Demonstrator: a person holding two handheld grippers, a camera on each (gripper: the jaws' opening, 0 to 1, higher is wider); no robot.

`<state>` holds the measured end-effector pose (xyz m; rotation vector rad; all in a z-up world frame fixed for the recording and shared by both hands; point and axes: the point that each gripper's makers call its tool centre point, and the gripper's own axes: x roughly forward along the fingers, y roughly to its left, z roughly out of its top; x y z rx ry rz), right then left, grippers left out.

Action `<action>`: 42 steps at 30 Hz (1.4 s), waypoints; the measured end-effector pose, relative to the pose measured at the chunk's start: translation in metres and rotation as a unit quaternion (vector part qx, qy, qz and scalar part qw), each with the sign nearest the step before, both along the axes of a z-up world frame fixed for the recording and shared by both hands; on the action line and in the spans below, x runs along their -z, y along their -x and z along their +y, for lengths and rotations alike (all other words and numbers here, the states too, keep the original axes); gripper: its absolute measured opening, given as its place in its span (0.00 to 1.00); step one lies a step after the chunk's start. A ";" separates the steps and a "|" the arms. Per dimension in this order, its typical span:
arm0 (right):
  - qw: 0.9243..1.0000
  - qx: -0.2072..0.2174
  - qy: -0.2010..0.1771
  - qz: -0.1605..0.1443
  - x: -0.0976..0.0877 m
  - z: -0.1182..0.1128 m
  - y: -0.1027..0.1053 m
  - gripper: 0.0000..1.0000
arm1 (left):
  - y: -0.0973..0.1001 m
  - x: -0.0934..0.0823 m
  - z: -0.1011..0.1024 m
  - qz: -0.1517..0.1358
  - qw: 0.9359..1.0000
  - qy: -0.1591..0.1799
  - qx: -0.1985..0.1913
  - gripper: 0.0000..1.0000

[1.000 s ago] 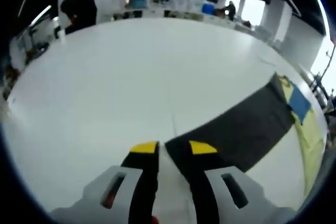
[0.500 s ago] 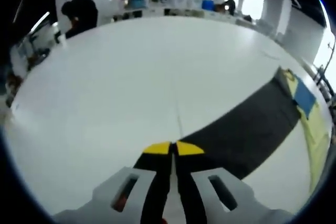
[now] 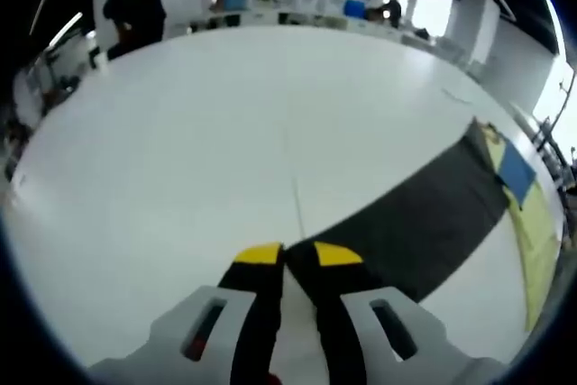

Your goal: Fold the garment on the visible template until the final outline fits inside the template.

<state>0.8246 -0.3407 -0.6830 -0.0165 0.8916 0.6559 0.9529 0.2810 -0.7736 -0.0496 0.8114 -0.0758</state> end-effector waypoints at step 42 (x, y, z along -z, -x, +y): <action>0.997 0.034 -0.033 -0.058 -0.039 -0.027 0.021 0.94 | 0.015 -0.143 -0.054 -0.085 0.996 -0.013 -0.005 0.00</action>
